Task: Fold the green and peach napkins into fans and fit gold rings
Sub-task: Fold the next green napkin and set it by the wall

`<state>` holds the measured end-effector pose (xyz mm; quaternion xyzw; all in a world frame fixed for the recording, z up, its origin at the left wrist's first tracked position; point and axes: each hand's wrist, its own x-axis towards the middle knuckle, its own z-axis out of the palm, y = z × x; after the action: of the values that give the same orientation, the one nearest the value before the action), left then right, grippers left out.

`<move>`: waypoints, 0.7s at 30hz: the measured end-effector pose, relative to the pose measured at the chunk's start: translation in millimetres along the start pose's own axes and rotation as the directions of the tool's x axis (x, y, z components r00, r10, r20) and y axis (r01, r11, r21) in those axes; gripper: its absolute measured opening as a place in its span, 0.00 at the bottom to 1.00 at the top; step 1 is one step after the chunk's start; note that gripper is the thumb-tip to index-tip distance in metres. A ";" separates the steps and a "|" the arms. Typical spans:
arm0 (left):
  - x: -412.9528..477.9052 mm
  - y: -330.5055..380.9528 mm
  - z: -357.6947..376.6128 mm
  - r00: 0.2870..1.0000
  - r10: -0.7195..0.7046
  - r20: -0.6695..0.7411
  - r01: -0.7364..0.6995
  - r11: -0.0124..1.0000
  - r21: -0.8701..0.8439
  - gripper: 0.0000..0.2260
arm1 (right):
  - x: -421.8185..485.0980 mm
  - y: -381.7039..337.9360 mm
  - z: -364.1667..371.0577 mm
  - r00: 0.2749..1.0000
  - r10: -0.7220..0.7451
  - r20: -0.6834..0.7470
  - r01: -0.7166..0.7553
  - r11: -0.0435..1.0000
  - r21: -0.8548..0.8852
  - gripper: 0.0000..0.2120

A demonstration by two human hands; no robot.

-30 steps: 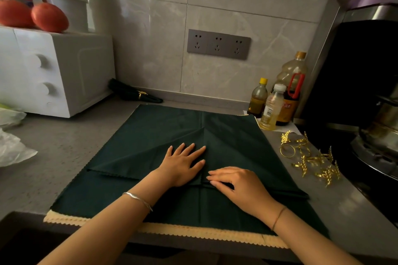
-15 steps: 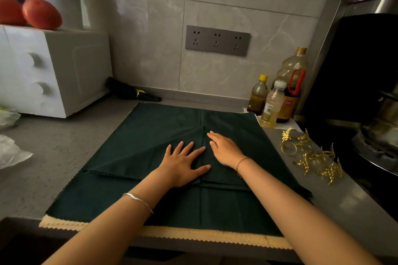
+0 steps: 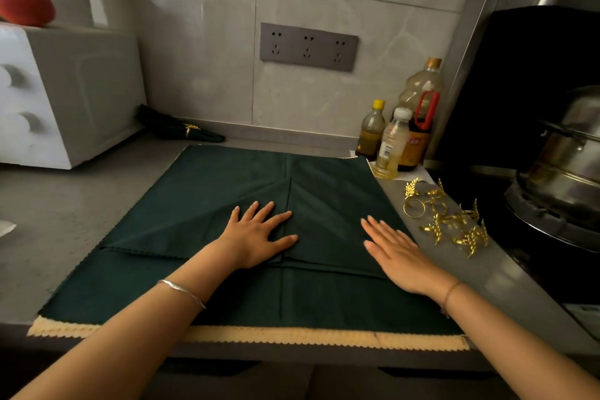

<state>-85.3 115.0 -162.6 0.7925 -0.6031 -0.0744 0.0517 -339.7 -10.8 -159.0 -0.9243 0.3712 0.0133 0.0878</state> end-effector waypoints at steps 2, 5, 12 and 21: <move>-0.6 0.3 0.0 1.000 -0.002 0.004 0.002 1.000 -0.002 0.29 | -17.1 14.3 0.2 0.999 0.033 0.020 -0.032 0.999 -0.013 0.25; -1.6 0.4 -1.6 1.000 0.003 0.013 -0.003 1.000 -0.007 0.29 | -32.8 28.7 -1.7 0.994 0.088 0.066 -0.086 0.996 -0.030 0.25; -39.8 18.4 -7.8 0.991 0.096 -0.092 -0.104 0.991 -0.088 0.28 | -47.8 0.1 -17.9 0.988 -0.134 -0.078 0.136 0.990 0.031 0.28; -97.9 21.1 -5.2 0.956 0.289 -0.053 -0.293 0.952 -0.087 0.33 | -40.7 -31.9 -26.6 0.967 -0.248 -0.065 0.240 0.965 -0.108 0.22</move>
<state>-130.0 203.7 -148.4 0.6930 -0.7080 -0.0785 0.1110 -348.3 35.0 -124.3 -0.9660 0.2565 -0.0154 0.0284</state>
